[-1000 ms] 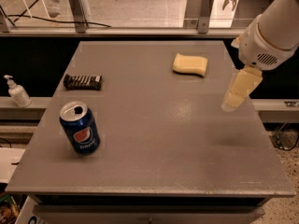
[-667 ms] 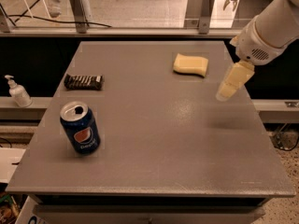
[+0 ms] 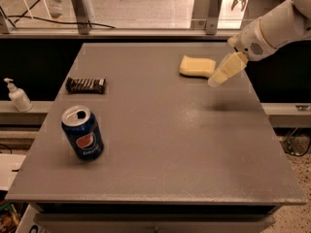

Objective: Move sponge near rxbar chocolate

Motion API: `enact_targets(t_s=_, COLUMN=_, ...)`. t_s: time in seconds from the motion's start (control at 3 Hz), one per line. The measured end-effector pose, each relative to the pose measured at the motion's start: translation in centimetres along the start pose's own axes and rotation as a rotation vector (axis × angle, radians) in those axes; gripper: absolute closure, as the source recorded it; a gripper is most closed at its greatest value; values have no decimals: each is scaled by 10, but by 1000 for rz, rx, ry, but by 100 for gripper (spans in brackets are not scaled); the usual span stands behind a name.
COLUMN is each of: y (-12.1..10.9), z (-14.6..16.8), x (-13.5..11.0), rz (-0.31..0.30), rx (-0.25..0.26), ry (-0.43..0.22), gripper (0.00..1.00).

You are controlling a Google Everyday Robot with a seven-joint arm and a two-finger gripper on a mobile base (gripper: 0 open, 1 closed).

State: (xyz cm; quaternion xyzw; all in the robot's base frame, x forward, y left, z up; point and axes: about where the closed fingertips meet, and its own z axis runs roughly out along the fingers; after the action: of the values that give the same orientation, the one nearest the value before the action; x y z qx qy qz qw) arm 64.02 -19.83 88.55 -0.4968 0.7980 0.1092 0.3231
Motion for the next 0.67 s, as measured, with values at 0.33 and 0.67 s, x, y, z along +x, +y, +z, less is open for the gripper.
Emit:
enact_targets(t_s=0.33, y=1, z=3, x=0, rz=-2, rx=-5, ry=-4, gripper=0)
enact_targets(t_s=0.67, y=-6, z=27, x=-4, rz=-7, rx=-26, ry=-27, gripper=0)
